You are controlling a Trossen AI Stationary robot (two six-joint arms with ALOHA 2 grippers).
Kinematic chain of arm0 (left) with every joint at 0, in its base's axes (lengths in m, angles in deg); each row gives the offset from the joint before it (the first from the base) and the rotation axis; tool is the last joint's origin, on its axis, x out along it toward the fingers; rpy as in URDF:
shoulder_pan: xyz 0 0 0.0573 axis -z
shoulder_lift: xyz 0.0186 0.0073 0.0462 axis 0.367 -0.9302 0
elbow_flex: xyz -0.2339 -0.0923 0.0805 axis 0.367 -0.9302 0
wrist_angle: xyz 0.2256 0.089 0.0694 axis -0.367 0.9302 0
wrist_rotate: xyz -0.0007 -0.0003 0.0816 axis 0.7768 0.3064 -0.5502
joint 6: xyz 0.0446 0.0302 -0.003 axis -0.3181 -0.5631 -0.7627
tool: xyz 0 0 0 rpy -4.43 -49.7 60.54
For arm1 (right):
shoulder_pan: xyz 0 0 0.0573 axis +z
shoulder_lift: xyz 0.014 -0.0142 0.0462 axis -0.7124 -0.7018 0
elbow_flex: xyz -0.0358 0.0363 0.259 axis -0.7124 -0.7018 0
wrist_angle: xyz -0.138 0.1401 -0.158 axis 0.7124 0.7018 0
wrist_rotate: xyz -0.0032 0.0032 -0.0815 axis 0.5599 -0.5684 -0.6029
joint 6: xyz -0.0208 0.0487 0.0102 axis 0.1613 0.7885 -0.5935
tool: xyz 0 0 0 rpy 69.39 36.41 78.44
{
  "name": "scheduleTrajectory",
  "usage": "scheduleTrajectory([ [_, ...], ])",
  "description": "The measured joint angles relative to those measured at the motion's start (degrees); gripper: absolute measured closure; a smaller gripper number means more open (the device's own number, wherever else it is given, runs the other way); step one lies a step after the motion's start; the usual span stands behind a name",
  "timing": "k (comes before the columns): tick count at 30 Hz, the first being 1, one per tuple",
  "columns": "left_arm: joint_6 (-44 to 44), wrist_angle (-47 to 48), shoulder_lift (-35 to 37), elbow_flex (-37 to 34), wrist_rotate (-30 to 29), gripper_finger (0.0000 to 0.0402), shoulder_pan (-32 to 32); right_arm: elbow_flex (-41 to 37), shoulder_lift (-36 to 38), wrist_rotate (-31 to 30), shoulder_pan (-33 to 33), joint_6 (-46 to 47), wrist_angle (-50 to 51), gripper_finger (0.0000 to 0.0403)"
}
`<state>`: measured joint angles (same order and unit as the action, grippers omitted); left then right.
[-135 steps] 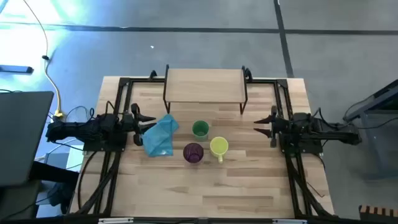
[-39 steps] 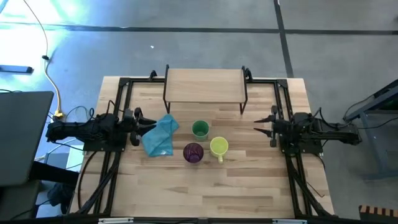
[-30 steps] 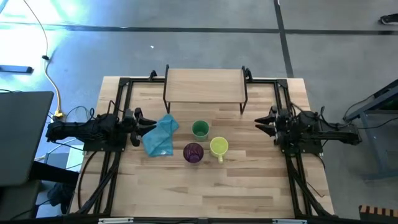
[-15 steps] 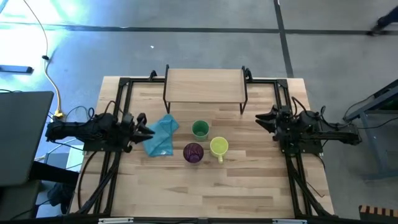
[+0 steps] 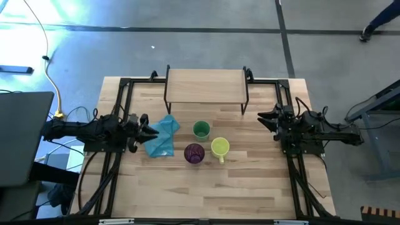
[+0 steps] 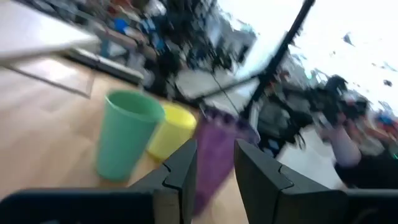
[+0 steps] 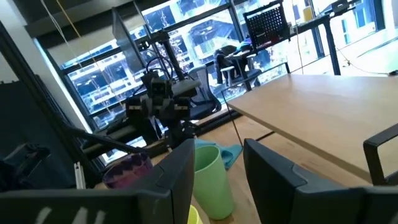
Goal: Stack small to large cups/mugs on shelf
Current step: Put the violet cup on the shelf
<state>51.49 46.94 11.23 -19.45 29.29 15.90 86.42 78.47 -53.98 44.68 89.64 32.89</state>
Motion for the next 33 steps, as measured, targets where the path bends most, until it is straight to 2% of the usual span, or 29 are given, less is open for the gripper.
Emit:
scheduleTrajectory([
  [7,1.6,-9.5,-4.3,0.0,6.1,0.0307,1.4,0.0,0.0,0.5,0.0,-1.1,0.3,0.0275],
  [11,-5.2,-14.1,-9.2,0.6,5.6,0.0307,3.9,0.0,0.0,0.5,0.0,-4.4,0.3,0.0275],
  [16,-14.4,-15.1,-14.6,5.7,5.4,0.0307,5.0,0.0,0.0,0.5,0.0,-8.5,0.3,0.0275],
  [21,-19.7,-14.0,-17.2,12.0,5.2,0.0307,4.9,0.0,0.0,0.6,0.0,-8.9,0.3,0.0275],
  [28,-25.2,-3.5,-21.1,21.9,1.9,0.0307,4.9,0.0,0.0,0.6,0.0,-10.2,-0.8,0.0275],
  [33,-26.6,0.4,-25.2,26.7,1.7,0.0307,4.9,0.0,0.0,-1.4,0.0,-13.8,-3.4,0.0275],
])
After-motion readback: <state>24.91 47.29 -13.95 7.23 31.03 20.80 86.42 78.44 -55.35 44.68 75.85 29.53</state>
